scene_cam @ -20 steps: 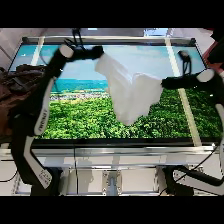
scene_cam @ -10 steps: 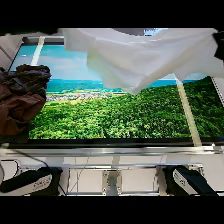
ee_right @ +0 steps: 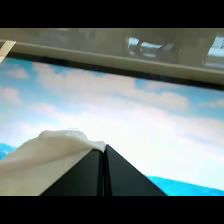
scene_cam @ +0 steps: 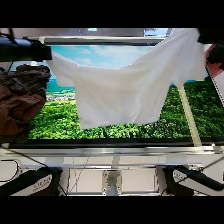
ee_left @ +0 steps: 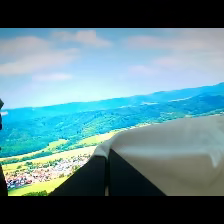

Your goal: Fold the shirts.

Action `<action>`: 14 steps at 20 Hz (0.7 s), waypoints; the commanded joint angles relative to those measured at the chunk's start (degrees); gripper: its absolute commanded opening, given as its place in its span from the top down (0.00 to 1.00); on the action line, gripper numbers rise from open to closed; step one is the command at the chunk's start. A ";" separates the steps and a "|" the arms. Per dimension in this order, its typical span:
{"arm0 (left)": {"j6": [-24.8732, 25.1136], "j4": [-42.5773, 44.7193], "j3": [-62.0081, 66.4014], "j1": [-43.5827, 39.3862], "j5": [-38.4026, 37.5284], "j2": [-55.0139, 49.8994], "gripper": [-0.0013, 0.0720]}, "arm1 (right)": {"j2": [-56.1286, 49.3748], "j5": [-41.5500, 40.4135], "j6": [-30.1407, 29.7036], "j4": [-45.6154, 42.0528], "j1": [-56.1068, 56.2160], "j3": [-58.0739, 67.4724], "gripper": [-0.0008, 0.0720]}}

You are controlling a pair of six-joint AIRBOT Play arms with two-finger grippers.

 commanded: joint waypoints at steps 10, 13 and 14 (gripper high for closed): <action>-17.59 12.59 -11.06 0.15 11.30 -26.56 0.97 | -38.51 -21.86 5.66 1.57 15.15 0.17 0.75; -18.18 15.04 -5.27 0.15 12.44 -25.99 0.44 | -35.78 -18.27 5.62 -1.29 14.16 2.47 0.44; -18.18 15.67 -1.92 0.15 12.96 -25.94 0.06 | -33.83 -14.60 5.62 -5.18 13.29 3.65 0.44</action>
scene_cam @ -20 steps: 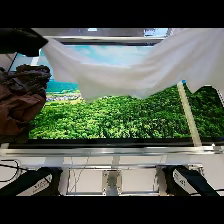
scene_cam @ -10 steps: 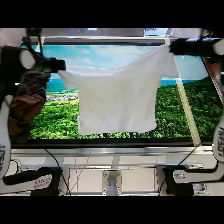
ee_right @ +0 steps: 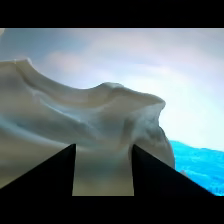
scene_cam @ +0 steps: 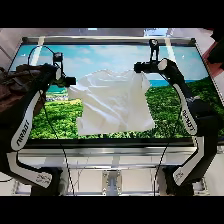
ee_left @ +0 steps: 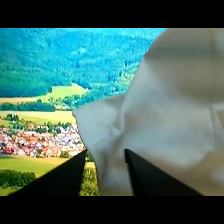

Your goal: Fold the shirts.

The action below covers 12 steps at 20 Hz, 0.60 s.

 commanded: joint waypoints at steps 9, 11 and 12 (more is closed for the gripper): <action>21.68 -14.27 21.09 3.23 4.02 -9.44 0.02 | 21.29 38.95 4.33 -20.70 -13.66 3.39 0.44; 21.79 -18.93 22.08 5.05 -2.56 -14.10 0.02 | 21.99 45.66 4.31 -16.83 -15.32 3.39 0.44; 21.75 -18.99 22.12 5.64 -4.66 -15.85 0.02 | 21.99 49.42 4.33 -16.92 -15.63 2.80 0.43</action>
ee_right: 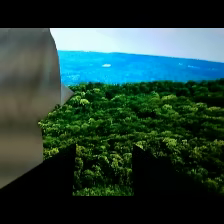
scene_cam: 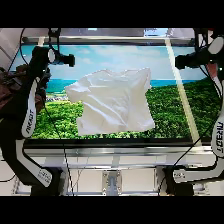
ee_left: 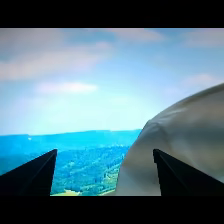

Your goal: Fold the shirts.

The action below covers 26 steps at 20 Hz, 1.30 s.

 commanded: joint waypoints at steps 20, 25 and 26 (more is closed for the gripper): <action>7.72 -10.19 1.86 2.69 -19.30 -9.73 0.02 | 1.95 -6.62 -6.71 28.17 -0.87 -53.16 0.28; 7.76 -10.56 1.84 2.69 -18.97 -9.75 0.85 | 1.95 -9.14 -7.17 27.58 2.56 -54.36 0.94; 7.89 -10.69 1.84 2.69 -18.91 -9.75 0.97 | 2.01 -7.93 -7.74 27.69 2.51 -54.34 0.95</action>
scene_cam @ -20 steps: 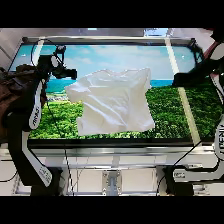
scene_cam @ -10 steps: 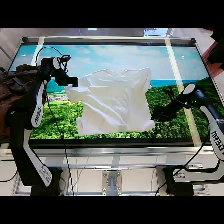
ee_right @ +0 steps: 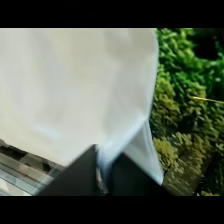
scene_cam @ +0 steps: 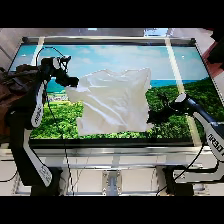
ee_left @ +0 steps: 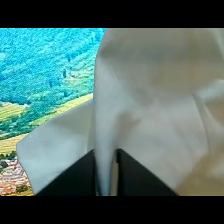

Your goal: Fold the shirts.

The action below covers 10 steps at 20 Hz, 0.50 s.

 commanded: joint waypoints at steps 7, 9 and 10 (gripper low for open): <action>-0.24 0.07 6.58 0.07 -5.55 3.26 0.97 | 8.74 7.50 -0.37 -11.10 -0.87 12.98 0.95; -0.02 -0.02 7.23 0.07 -10.62 8.85 0.97 | 12.07 8.26 1.99 -17.94 -3.08 22.21 0.96; 0.83 -0.52 7.23 0.04 -14.43 12.15 0.97 | 13.07 8.26 2.51 -21.33 -3.98 27.19 0.96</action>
